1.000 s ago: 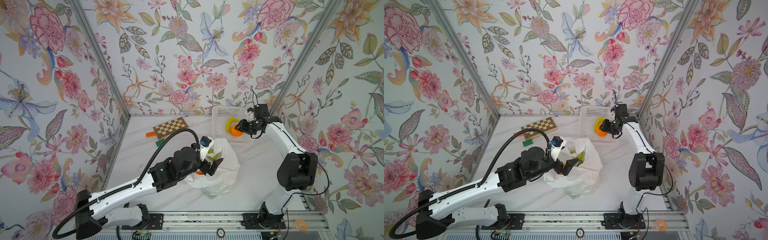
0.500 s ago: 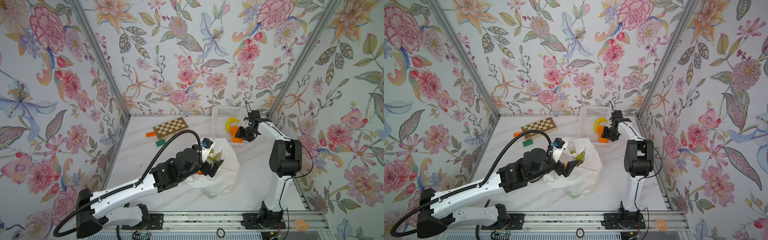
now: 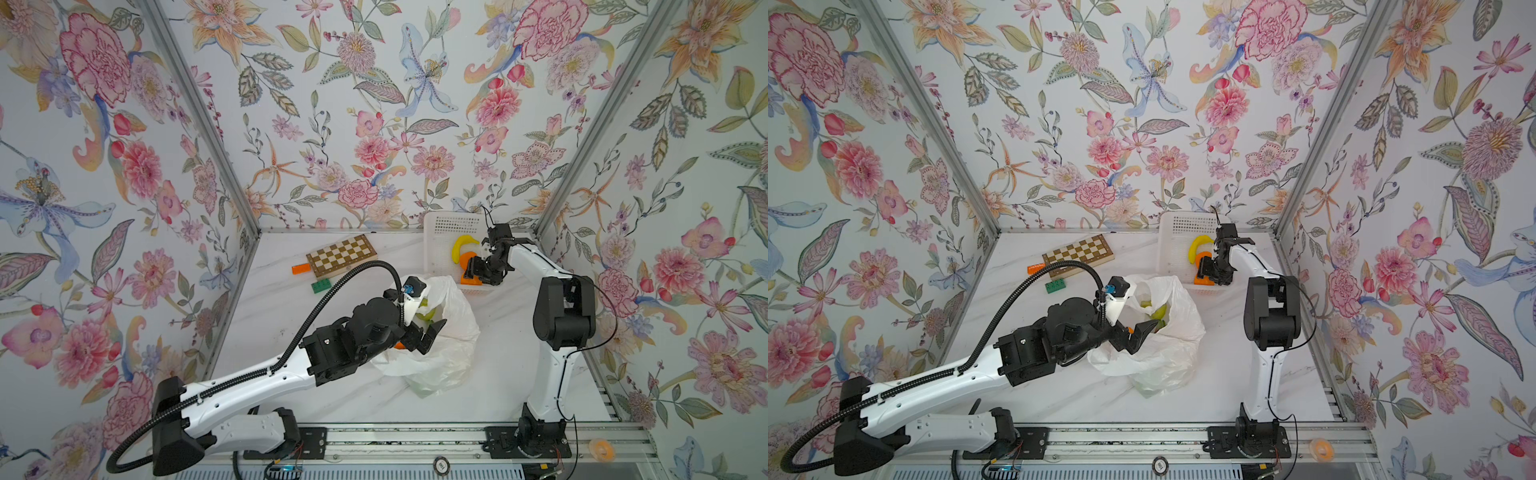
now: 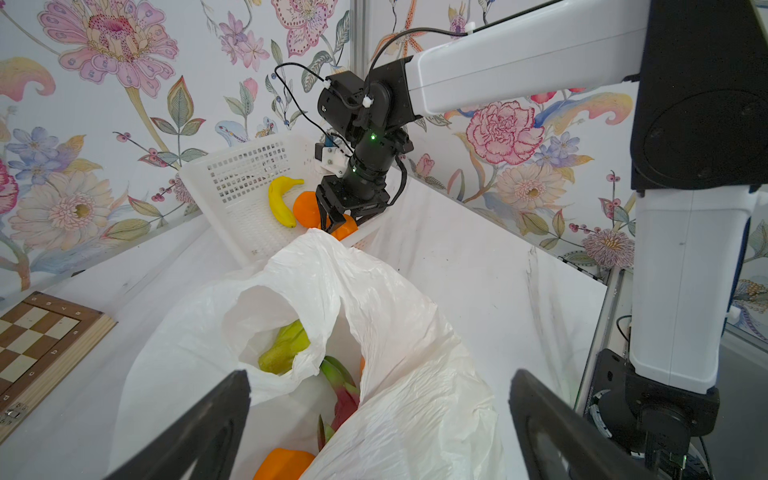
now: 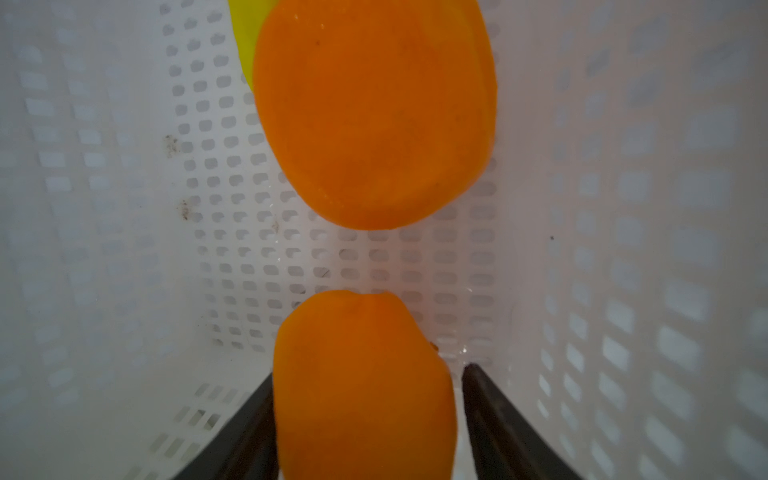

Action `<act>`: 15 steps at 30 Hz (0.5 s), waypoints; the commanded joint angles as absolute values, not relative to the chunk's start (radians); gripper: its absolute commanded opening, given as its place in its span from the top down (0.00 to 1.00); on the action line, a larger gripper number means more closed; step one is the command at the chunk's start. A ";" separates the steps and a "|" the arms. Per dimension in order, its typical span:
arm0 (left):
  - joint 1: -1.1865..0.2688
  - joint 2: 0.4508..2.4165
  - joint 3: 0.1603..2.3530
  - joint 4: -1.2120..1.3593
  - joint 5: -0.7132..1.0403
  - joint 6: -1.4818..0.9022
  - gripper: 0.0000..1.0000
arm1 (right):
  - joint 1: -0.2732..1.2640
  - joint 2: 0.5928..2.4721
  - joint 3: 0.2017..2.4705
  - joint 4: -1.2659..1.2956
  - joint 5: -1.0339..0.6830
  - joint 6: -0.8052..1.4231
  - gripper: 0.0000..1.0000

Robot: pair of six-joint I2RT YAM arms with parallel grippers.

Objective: Untie the knot of the plastic bag and take out the fruit
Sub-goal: 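Move the right gripper back to the bag while the left reaches in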

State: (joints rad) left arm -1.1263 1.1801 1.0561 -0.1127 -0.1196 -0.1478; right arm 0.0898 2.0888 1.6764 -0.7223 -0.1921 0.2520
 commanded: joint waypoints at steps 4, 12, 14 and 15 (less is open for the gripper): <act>-1.142 1.202 1.037 -0.131 -0.164 -0.151 0.02 | 0.108 1.912 1.672 -0.749 -0.133 0.256 0.20; -1.141 1.250 1.049 -0.179 -0.212 -0.197 0.21 | 0.176 1.629 1.548 -0.748 -0.138 0.298 0.13; -1.143 1.264 1.051 -0.197 -0.221 -0.225 0.26 | 0.202 1.533 1.489 -0.737 -0.146 0.311 0.11; -1.142 1.273 1.049 -0.206 -0.223 -0.240 0.27 | 0.213 1.489 1.463 -0.734 -0.146 0.318 0.10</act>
